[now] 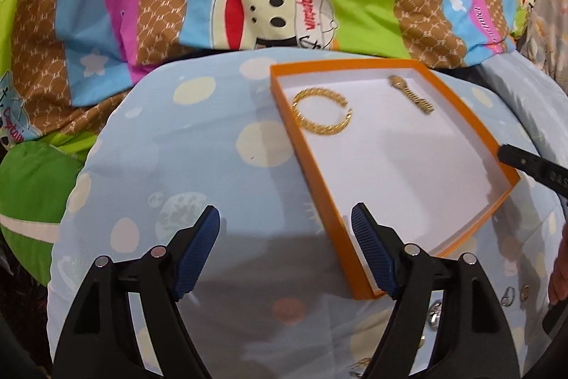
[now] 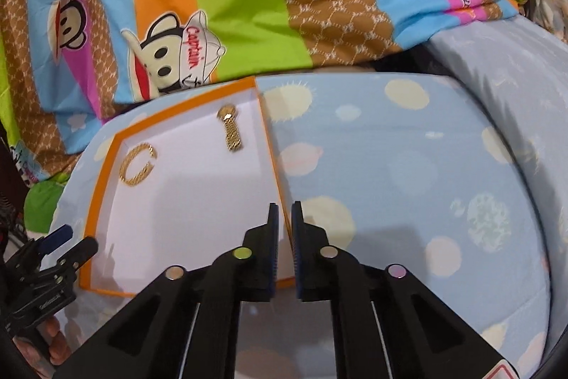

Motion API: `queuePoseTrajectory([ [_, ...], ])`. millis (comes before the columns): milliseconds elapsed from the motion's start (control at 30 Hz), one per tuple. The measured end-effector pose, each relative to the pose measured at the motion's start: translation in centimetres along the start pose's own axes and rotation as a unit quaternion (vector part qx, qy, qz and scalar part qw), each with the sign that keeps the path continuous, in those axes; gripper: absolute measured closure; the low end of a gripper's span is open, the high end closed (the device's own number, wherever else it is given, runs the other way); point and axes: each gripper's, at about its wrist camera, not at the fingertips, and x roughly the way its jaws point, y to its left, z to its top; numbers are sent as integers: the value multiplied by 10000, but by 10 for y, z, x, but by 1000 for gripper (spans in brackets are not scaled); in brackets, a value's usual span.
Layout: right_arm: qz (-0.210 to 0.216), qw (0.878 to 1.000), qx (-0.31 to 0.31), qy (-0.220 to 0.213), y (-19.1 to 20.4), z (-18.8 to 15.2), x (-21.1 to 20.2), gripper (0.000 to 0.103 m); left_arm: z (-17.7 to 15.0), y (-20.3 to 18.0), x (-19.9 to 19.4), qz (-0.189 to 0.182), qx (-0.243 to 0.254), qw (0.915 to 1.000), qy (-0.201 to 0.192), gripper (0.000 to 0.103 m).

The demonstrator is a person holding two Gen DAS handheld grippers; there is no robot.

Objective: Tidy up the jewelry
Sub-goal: 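Withdraw both open tools from the orange box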

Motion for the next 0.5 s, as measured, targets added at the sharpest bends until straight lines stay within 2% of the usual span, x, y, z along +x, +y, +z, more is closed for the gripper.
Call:
queuePoseTrajectory([
  [100, 122, 9999, 82, 68, 5, -17, -4, 99, -2, 14, 5, 125, -107, 9999, 42, 29],
  [200, 22, 10000, 38, -19, 13, -30, -12, 98, -1, 26, 9, 83, -242, 9996, 104, 29],
  [367, 39, 9999, 110, -121, 13, -25, -23, 98, -1, 28, 13, 98, -279, 9995, 146, 29],
  [433, 44, 9993, 122, -349, 13, -27, -41, 94, -2, 30, 7, 61, -330, 9994, 104, 29],
  [500, -1, 9983, 68, -586, 15, -32, -64, 86, -2, 31, -7, 54, -321, 9995, -15, 29],
])
